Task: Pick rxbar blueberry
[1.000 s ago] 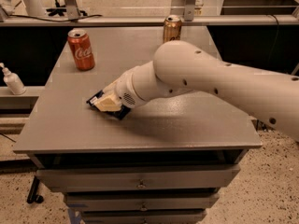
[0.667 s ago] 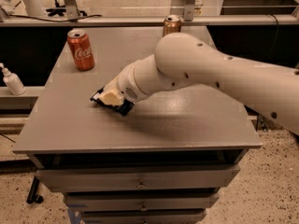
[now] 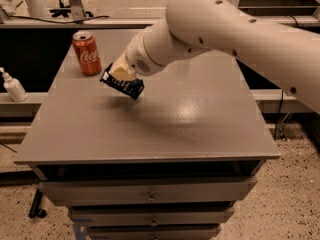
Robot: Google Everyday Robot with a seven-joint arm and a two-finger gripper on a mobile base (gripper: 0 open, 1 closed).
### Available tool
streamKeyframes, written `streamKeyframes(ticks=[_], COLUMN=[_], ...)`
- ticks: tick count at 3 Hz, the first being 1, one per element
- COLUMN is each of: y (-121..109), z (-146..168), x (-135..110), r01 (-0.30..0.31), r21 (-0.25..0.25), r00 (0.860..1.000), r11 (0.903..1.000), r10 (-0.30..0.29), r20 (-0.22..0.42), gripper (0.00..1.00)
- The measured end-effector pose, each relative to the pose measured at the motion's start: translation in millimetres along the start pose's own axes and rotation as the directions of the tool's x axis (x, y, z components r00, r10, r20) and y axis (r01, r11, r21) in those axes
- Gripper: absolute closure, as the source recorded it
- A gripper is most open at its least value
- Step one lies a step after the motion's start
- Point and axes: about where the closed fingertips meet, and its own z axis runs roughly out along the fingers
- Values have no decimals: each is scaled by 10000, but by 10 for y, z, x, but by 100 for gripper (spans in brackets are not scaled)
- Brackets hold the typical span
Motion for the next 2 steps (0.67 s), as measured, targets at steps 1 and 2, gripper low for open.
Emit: streamKeyframes(ticks=[1,2], y=[-173,-190], z=[-147,-166], x=[-123,-142], r01=[457,497], r21=[236,261], r00=[9988,9986], r11=[9987,9984], r10=[-452,-492], r20=[-195,-197], gripper=[100,100])
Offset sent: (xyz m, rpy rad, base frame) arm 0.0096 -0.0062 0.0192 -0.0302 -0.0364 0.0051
